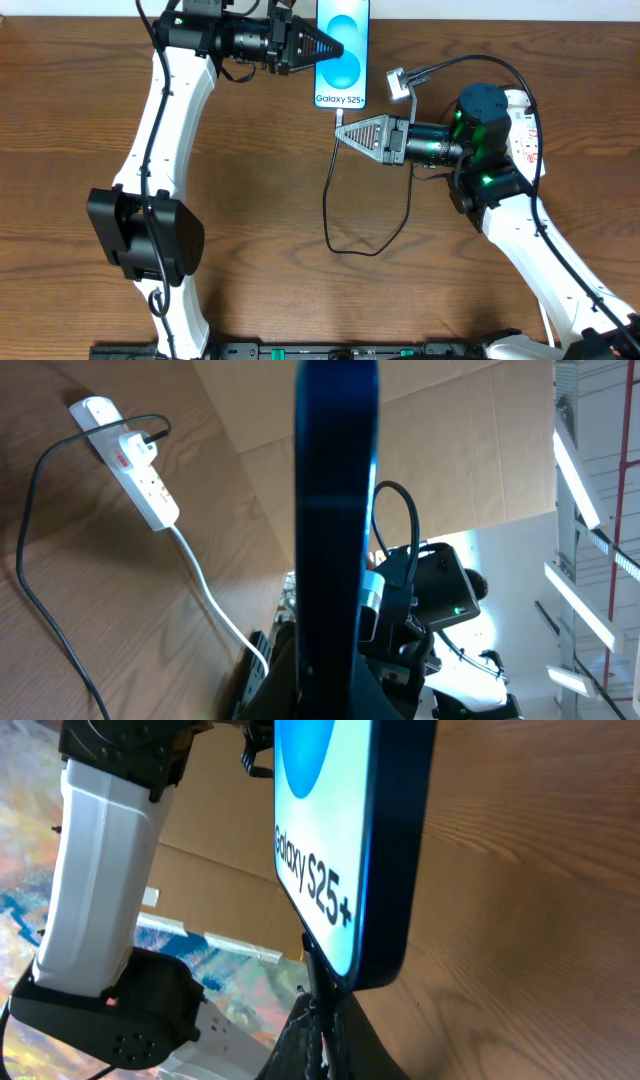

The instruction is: Plug charger to phone and switch on socket

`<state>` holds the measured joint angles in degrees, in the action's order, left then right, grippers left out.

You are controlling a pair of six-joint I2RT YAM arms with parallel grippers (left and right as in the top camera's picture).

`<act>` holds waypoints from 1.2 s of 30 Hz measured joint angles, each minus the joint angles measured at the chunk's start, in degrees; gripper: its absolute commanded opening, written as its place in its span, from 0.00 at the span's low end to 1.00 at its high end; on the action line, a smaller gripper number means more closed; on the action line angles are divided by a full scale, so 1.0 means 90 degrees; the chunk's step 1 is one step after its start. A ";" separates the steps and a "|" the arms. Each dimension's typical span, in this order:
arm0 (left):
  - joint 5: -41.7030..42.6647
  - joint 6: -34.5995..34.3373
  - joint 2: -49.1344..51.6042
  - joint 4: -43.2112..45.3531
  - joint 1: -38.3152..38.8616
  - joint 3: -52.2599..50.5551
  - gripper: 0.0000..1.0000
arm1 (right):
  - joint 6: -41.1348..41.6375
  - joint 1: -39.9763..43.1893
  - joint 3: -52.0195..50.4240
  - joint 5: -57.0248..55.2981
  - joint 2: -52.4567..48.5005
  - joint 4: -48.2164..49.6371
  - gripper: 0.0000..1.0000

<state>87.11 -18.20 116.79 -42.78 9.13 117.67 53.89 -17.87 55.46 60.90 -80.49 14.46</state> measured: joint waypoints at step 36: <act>-0.0024 -0.0005 0.0000 -0.0002 0.0000 0.0000 0.07 | 0.0379 0.0002 0.0000 -0.0007 0.0000 0.0000 0.01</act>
<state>86.89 -18.24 116.79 -42.81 9.13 117.67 57.30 -17.85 55.46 60.84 -80.49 14.46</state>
